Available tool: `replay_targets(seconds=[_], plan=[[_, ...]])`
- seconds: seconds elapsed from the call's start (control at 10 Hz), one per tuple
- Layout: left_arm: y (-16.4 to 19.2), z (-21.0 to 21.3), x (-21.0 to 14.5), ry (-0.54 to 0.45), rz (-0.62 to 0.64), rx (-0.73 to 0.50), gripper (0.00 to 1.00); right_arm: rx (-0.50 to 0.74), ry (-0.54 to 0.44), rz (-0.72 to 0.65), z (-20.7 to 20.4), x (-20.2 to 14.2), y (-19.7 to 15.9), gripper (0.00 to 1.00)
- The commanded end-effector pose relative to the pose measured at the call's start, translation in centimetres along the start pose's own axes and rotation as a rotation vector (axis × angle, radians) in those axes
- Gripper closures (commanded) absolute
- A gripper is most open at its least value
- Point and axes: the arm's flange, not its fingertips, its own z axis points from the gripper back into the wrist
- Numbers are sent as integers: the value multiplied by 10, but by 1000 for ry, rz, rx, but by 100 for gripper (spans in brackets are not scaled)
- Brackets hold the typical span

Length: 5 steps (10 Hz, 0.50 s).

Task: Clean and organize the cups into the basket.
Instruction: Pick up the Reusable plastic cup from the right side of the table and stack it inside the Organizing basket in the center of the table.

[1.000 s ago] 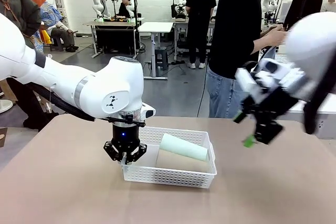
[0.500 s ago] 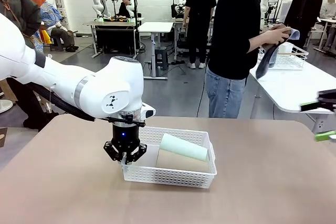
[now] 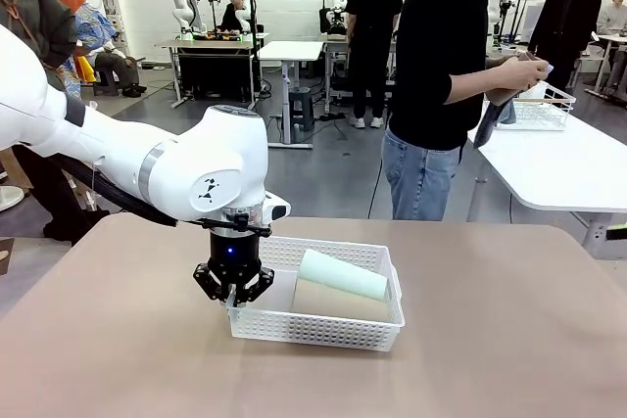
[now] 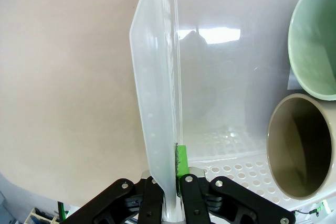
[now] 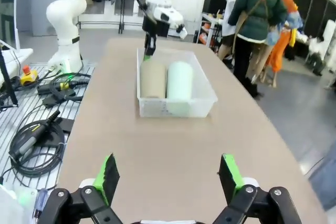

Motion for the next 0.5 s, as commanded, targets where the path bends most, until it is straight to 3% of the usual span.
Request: replay_targets(seconds=[0.0, 0.1, 0.2, 0.4], plan=[[0, -1, 0, 1, -2, 4, 100, 19, -19, -9, 1, -7, -23, 0], [0, -1, 0, 1, -2, 4, 100, 30, -46, 16, -4, -2, -25, 0], [0, -1, 0, 1, -2, 4, 100, 17, 3, -24, -4, -13, -10, 0], [0, -1, 0, 1, -2, 4, 100, 17, 3, -24, -4, -13, -10, 0]])
